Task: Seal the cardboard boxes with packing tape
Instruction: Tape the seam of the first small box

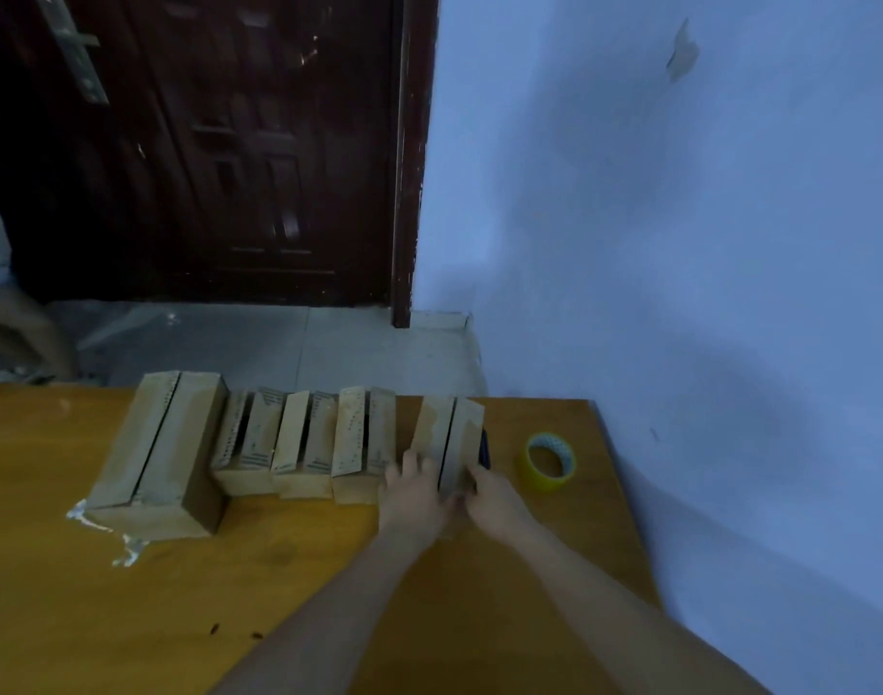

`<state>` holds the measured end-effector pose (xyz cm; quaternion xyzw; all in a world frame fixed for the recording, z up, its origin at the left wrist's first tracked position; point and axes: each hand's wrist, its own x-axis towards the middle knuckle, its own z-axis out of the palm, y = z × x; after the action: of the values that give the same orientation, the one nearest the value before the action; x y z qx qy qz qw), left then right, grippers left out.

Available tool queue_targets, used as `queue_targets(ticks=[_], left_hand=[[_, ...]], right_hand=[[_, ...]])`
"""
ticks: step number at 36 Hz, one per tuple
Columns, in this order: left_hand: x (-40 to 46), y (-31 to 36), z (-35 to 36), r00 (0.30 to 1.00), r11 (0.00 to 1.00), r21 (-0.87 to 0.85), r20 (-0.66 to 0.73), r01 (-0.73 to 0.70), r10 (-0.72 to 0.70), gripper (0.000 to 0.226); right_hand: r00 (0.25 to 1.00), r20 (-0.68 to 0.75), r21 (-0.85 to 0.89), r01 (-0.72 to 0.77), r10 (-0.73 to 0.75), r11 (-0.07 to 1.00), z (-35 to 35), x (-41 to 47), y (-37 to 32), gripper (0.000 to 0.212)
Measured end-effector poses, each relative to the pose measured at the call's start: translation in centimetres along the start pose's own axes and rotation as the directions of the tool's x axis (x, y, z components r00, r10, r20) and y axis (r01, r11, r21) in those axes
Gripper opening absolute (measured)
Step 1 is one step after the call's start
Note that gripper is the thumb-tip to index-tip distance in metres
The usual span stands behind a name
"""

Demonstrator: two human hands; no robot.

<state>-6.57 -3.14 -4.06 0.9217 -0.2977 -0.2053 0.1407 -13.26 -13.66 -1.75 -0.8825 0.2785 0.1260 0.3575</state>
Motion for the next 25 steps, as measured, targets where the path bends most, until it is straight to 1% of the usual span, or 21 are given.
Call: queue_targets(ticks=[4,7,11,13,14,15,17,19,20,23,25], left_hand=[[-2.0,0.9,1.0,0.999,0.996,0.079,-0.038,0.035,-0.032,0.068],[-3.3,0.9,1.5,0.999,0.990,0.140,-0.045,0.035,-0.029,0.076],[-4.5,0.8,1.7,1.000,0.970,0.241,0.013,0.023,-0.027,0.090],[-4.9,0.9,2.0,0.999,0.957,0.290,0.031,0.010,-0.020,0.093],[-5.0,1.0,2.1,0.999,0.953,0.302,0.032,0.006,-0.016,0.092],[-5.2,1.1,2.2,0.999,0.952,0.307,0.031,0.005,-0.016,0.091],[-5.4,1.1,2.4,0.999,0.950,0.312,0.029,0.009,-0.019,0.090],[-5.7,0.7,2.6,0.999,0.950,0.312,0.034,0.012,-0.023,0.090],[-5.9,0.5,2.6,0.999,0.950,0.312,0.037,0.011,-0.023,0.090],[-6.3,-0.2,2.4,0.999,0.947,0.321,0.039,-0.009,-0.004,0.089],[-6.4,-0.5,2.3,0.998,0.953,0.302,0.059,-0.032,0.015,0.085]], right_hand=[[1.000,0.014,-0.022,0.023,-0.022,1.000,1.3,-1.9,2.4,0.018],[0.994,0.054,-0.022,0.099,-0.097,0.995,1.9,-3.3,4.0,0.021],[0.967,0.161,0.043,0.193,-0.198,0.980,1.7,-4.6,5.0,0.022],[0.951,0.203,0.050,0.227,-0.233,0.973,1.5,-5.1,5.3,0.023],[0.950,0.193,0.034,0.244,-0.246,0.969,1.4,-5.2,5.6,0.024],[0.954,0.151,0.014,0.259,-0.259,0.966,1.0,-5.3,5.8,0.026],[0.963,-0.010,-0.027,0.267,-0.268,0.963,0.0,-5.0,6.5,0.022],[0.957,-0.162,-0.050,0.236,-0.241,0.970,-1.3,-4.0,7.7,0.018],[0.956,-0.214,-0.052,0.195,-0.202,0.979,-1.9,-3.1,8.5,0.018],[0.950,-0.306,-0.079,0.034,-0.057,0.996,-3.8,0.5,11.0,0.028],[0.948,-0.317,-0.177,-0.067,0.007,0.982,-4.5,2.8,12.4,0.036]])
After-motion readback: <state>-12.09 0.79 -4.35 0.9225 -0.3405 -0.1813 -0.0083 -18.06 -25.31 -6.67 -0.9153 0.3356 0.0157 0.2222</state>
